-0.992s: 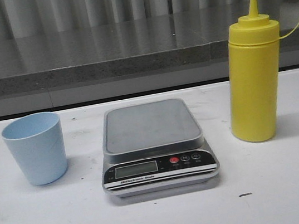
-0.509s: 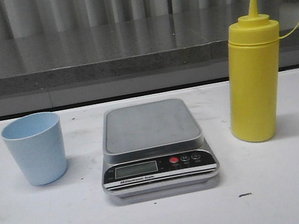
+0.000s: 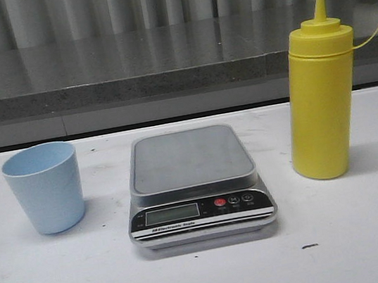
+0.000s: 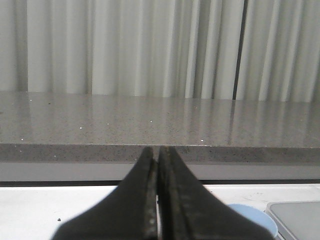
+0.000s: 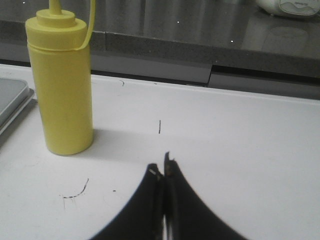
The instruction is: Pour seasoning into cup on scale with both arms
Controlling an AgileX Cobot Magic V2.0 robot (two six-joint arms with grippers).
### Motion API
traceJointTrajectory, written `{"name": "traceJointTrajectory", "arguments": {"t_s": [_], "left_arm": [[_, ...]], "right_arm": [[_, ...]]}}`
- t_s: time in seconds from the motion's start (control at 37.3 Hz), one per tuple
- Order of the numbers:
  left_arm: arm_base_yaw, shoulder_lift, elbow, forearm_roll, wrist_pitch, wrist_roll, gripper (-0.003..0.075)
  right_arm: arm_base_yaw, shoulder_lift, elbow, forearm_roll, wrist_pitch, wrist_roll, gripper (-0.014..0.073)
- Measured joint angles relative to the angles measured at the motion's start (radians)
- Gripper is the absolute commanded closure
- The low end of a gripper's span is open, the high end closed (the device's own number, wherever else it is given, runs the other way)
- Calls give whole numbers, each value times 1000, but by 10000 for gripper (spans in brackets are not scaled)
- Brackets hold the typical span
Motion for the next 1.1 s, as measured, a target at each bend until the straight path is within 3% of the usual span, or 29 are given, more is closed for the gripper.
{"name": "traceJointTrajectory", "arguments": {"t_s": [0.35,0.54,0.72,0.88,1.05,1.1], "left_arm": [[0,0,0,0,0,-2,740],[0,0,-19,-37,37,-4,739],[0,118,-224,-37,160,-4,739],[0,370,-447,-37,307,-4,740],[0,529,-537,-37,350,-5,739],[0,546,-538,-37,359,-5,717]], "right_arm": [[0,0,0,0,-2,0,655],[0,0,-15,0,-97,4,655],[0,47,-262,20,20,7,655],[0,273,-497,69,162,7,655],[0,456,-576,76,195,9,650],[0,482,-580,76,197,9,606]]}}
